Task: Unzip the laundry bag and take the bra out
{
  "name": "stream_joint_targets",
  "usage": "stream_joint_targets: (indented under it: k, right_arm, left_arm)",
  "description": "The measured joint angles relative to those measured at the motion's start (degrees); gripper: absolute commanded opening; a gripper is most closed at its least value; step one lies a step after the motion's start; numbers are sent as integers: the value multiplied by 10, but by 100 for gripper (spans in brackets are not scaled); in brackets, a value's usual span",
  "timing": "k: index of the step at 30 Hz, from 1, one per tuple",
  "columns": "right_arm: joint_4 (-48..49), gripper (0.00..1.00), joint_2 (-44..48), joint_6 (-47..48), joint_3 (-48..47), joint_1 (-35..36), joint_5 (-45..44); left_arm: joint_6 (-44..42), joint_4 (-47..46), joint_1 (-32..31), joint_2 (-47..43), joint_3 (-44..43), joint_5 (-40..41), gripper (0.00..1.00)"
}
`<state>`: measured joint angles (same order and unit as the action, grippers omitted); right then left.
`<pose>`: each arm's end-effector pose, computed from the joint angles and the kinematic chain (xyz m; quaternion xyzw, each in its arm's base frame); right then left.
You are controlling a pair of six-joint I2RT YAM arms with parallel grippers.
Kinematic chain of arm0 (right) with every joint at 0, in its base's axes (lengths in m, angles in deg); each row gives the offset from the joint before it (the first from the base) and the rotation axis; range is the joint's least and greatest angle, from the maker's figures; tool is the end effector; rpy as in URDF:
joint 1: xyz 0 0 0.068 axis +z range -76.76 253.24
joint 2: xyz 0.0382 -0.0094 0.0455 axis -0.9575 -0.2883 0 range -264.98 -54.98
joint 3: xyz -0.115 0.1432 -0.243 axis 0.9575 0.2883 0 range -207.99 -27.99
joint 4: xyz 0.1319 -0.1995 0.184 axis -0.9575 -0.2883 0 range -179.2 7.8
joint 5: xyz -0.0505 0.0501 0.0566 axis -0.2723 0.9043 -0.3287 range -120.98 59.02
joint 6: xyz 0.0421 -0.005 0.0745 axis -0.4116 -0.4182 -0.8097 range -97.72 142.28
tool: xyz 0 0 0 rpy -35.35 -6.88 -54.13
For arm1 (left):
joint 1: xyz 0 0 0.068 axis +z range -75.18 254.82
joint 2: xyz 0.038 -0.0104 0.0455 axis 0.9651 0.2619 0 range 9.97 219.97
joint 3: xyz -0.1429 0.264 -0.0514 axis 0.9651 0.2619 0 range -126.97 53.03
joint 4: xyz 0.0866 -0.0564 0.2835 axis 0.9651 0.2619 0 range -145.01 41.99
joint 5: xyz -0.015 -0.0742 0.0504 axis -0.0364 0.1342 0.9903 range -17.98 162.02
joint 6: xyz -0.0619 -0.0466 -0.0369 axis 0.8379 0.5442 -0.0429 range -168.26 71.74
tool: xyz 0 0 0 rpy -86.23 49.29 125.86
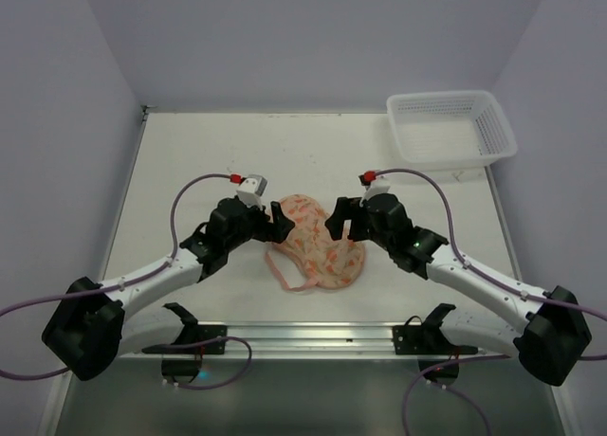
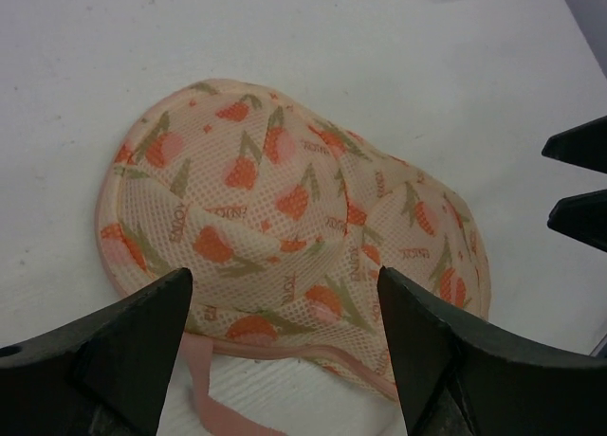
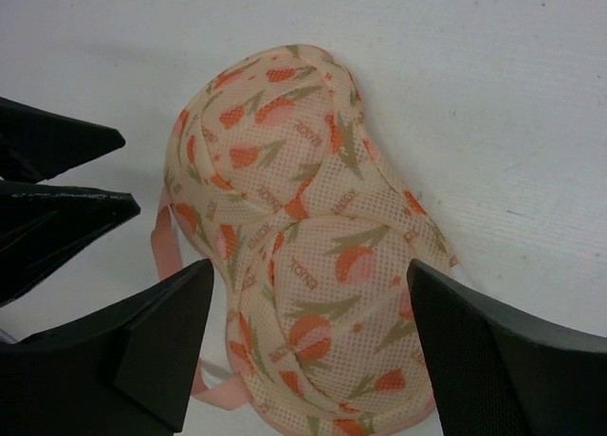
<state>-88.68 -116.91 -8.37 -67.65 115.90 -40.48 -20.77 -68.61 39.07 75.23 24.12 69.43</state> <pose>0.2288 0.1937 0.2504 -0.0477 0.8573 0.2459 0.4498 0.2423 -0.1785 0.2029 0.0724 0.8294 -0.3062 0.4616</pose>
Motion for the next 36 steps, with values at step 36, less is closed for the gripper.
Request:
stream_joint_targets:
  k: [36]
  right_arm:
    - [39,68,-9,-31,38,-39,16]
  left_arm:
    - [-18,53,89,250,-260,-54,83]
